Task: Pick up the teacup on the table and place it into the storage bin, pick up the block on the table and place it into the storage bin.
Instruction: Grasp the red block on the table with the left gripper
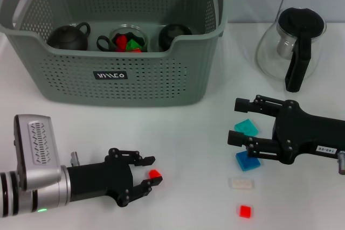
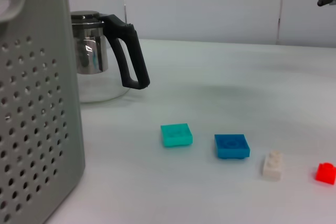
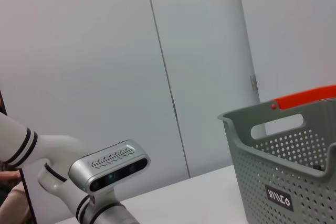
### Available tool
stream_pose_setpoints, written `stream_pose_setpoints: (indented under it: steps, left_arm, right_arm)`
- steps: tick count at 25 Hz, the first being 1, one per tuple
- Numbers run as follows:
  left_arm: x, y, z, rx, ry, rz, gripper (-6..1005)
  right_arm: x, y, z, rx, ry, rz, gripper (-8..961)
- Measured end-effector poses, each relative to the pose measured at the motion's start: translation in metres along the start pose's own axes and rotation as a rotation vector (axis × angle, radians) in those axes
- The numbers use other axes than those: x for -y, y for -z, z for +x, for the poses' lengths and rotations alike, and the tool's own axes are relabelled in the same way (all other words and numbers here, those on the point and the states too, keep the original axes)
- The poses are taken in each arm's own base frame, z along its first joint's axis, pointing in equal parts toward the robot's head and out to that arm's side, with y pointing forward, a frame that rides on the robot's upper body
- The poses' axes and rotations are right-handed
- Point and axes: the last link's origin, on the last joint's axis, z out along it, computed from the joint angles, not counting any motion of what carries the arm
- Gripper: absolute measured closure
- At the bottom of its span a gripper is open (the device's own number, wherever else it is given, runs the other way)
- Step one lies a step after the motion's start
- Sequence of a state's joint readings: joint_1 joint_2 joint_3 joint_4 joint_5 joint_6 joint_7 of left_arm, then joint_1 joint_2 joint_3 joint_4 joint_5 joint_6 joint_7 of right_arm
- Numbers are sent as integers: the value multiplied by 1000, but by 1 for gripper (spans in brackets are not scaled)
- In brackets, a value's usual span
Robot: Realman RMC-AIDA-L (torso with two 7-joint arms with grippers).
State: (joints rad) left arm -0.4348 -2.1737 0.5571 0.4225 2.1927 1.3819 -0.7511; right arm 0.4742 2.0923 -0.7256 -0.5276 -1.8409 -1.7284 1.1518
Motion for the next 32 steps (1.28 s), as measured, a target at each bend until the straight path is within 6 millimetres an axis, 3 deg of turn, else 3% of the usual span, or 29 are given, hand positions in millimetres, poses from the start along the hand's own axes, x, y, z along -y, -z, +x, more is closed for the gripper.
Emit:
stream_pose_setpoints:
  steps: [6, 32]
  left_arm:
    - [2, -1, -5, 27, 3, 19, 585]
    - [4, -3, -3, 16, 12, 34, 593]
  right_arm:
    - [0, 0, 0, 0, 0, 0, 151]
    - [0, 1, -1, 0, 2, -2, 149]
